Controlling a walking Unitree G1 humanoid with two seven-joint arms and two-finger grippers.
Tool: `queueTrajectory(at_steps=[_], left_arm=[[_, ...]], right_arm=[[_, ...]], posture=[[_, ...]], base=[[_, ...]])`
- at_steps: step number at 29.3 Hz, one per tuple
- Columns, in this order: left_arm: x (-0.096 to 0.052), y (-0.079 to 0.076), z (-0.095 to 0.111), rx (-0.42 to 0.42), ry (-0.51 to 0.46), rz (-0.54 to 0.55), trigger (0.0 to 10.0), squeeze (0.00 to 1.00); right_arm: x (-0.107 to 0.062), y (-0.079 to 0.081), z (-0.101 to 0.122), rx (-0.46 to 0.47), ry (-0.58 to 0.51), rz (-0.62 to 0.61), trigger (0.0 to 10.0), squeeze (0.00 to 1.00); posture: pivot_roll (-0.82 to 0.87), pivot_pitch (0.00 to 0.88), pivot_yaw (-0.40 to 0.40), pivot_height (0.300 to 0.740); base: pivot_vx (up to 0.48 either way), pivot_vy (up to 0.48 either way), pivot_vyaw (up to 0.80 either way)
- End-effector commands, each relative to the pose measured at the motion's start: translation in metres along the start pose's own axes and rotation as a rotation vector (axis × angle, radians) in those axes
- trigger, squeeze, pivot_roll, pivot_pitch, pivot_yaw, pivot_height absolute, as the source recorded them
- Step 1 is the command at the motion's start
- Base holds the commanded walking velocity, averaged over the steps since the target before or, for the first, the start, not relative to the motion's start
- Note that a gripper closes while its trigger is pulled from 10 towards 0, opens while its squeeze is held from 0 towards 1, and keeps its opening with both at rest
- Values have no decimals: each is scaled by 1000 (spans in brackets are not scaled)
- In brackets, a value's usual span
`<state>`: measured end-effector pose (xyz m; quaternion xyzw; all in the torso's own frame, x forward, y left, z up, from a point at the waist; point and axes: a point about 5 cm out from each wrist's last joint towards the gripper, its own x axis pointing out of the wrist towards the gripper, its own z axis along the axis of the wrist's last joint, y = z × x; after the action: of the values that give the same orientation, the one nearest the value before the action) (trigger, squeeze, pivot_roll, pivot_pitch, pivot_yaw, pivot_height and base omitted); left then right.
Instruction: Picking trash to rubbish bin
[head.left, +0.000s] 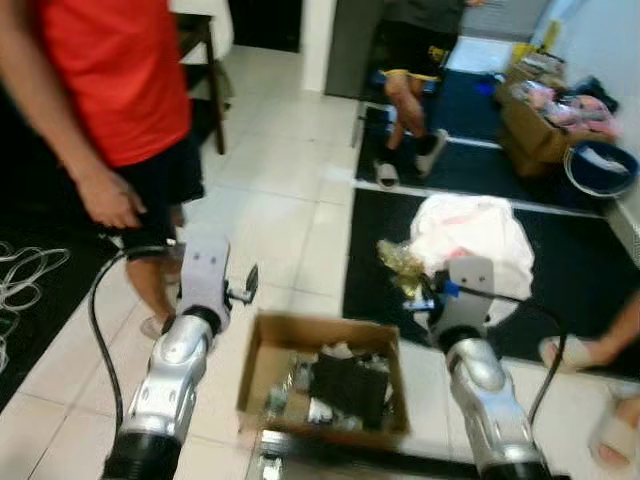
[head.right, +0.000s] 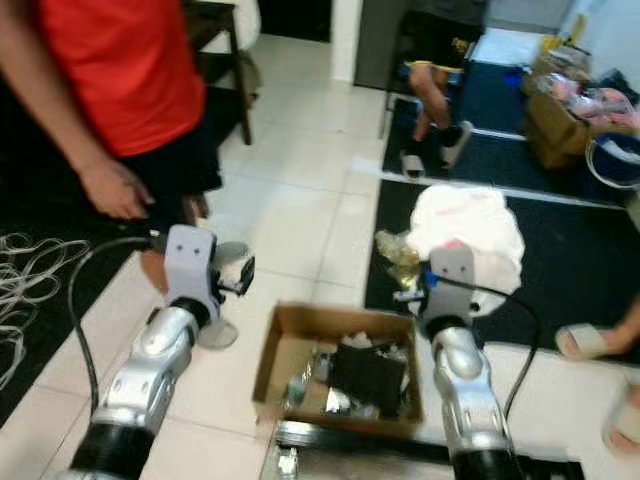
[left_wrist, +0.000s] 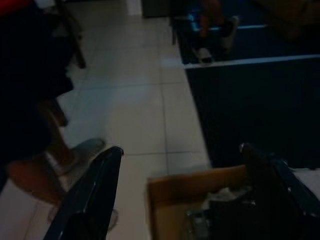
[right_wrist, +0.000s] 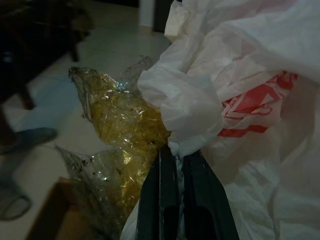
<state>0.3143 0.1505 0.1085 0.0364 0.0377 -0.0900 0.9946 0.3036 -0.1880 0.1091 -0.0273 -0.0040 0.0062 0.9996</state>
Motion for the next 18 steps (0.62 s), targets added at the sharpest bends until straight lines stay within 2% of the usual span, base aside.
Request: queueTrajectory(at_steps=[1, 3, 7, 9, 11, 15, 18], left_arm=[[-7, 8, -16, -12, 63, 32, 10000, 0], [-10, 7, -20, -34, 75, 39, 10000, 0], [-9, 4, -19, -55, 69, 33, 10000, 0], [-8, 2, -18, -94, 57, 38, 10000, 0], [-6, 2, -17, -132, 49, 74, 10000, 0], [-7, 5, -19, -132, 48, 105, 10000, 0], [-8, 5, -19, -141, 42, 108, 10000, 0]], right_arm=[[-8, 2, -21, 28, 77, 9, 10000, 0], [-12, 4, -31, 41, 118, 23, 10000, 0], [-13, 7, -35, 46, 131, 39, 10000, 0], [-12, 11, -35, 63, 127, 57, 10000, 0], [-10, 16, -33, 67, 106, 92, 10000, 0], [-8, 18, -32, 68, 103, 113, 10000, 0], [-6, 20, -33, 25, 112, 138, 10000, 0]], posture=[[-23, 126, -22, 740], [-19, 133, -21, 740], [-17, 137, -23, 740], [-17, 137, -23, 740], [-18, 136, -21, 740], [-18, 136, -21, 740], [-18, 136, -21, 740]], base=[[0, 0, -800], [0, 0, -800], [0, 0, -800], [0, 0, -800], [0, 0, 0], [0, 0, 0], [0, 0, 0]])
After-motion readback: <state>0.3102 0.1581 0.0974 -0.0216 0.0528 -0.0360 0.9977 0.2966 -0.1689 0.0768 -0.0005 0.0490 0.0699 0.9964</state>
